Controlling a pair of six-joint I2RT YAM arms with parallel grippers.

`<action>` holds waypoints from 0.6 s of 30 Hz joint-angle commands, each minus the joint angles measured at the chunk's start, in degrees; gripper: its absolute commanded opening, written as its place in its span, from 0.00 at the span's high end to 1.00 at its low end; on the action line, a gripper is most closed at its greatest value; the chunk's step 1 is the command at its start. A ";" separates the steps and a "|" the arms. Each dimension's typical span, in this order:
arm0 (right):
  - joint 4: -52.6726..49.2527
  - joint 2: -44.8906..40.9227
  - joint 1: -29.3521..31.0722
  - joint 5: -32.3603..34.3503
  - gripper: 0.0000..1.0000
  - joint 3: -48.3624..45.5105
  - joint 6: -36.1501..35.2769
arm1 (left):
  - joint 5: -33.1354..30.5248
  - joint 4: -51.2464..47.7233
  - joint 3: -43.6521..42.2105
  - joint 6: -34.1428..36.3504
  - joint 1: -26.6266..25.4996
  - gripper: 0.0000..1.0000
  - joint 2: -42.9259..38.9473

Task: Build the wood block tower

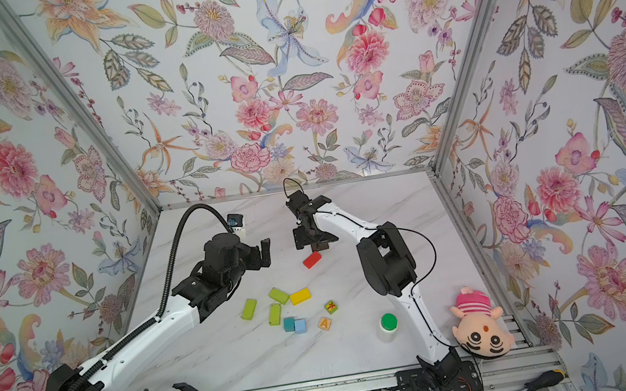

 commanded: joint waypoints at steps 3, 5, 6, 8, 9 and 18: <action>-3.28 3.18 -0.42 0.77 0.16 4.51 1.12 | 1.76 0.45 3.04 2.83 1.05 0.01 2.42; -4.24 4.11 -0.51 1.69 0.16 5.68 0.74 | 2.09 0.33 3.28 3.15 1.25 0.01 2.74; -4.46 4.35 -0.58 2.03 0.16 5.93 0.63 | 2.35 0.37 3.24 3.26 1.33 0.01 2.80; -4.46 4.87 -0.88 1.73 0.15 6.20 0.45 | 2.68 0.40 2.99 3.53 1.54 0.01 2.71; -4.50 5.08 -1.10 1.46 0.15 6.30 0.47 | 2.74 0.45 2.90 3.69 1.75 0.01 2.60; -4.44 7.11 -2.52 -0.19 0.23 6.99 0.56 | 3.72 0.30 1.92 4.33 3.83 0.01 1.82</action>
